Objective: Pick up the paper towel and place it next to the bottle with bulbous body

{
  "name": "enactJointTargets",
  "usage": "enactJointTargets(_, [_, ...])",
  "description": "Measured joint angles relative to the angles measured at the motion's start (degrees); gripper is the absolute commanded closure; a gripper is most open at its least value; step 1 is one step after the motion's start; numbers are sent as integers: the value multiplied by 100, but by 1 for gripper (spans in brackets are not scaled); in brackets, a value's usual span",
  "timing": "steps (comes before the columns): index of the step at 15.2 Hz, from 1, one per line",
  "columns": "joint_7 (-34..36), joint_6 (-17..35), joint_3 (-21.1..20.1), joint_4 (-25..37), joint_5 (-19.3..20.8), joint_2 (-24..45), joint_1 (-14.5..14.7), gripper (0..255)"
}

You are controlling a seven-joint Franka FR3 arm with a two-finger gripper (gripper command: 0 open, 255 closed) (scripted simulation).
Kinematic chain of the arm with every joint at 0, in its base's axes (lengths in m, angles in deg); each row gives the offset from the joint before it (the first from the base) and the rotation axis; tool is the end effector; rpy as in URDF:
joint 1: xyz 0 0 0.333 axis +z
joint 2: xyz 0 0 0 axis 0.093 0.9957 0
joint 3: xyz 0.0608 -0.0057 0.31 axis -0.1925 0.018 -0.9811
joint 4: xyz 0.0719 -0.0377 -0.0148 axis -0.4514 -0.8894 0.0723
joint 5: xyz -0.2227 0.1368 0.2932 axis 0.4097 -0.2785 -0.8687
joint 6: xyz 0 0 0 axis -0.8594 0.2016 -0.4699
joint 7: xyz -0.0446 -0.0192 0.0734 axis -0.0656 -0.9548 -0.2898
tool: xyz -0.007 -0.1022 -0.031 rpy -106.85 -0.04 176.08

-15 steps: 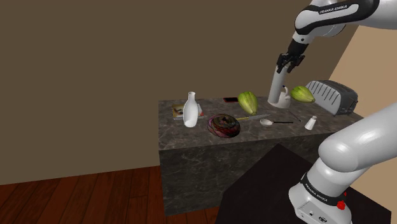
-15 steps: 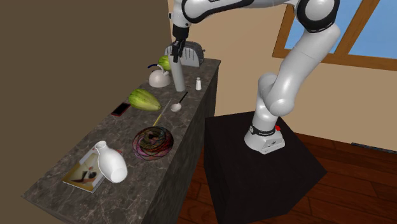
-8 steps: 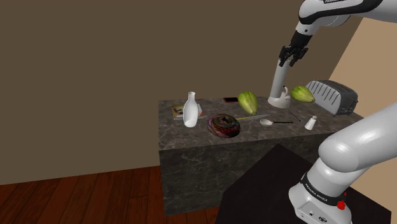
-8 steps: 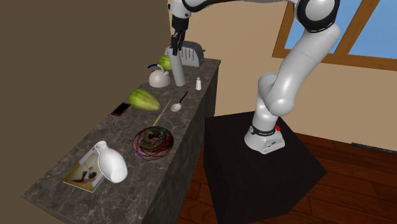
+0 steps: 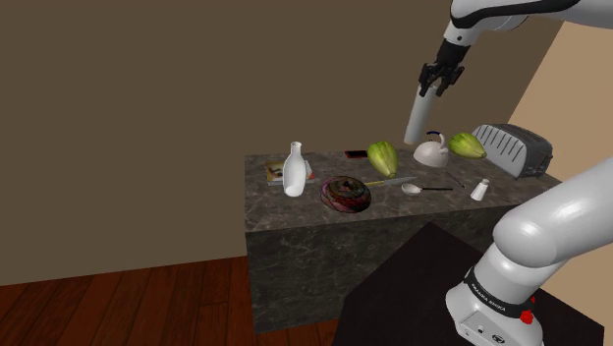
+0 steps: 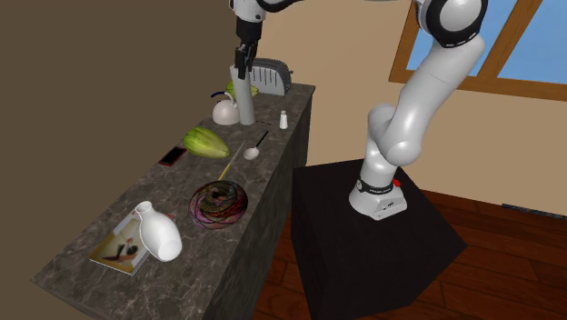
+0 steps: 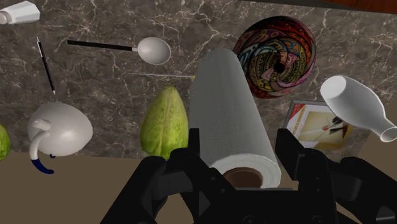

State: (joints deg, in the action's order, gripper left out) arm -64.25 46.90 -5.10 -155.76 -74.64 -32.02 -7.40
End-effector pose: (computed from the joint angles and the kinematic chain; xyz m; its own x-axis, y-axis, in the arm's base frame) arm 0.3934 -0.2549 0.6114 0.8923 -0.4039 0.2017 -0.4127 -0.9109 0.0017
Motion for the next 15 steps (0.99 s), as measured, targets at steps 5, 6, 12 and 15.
enactJointTargets(5, [710,33,-503,48,-54,124,236,255])
enactJointTargets(6, [820,57,-577,63,-65,169,274,255])
enactJointTargets(12, [1594,63,-1094,429,-120,590,560,255])
enactJointTargets(15, [1991,11,-1349,666,-117,802,707,255])
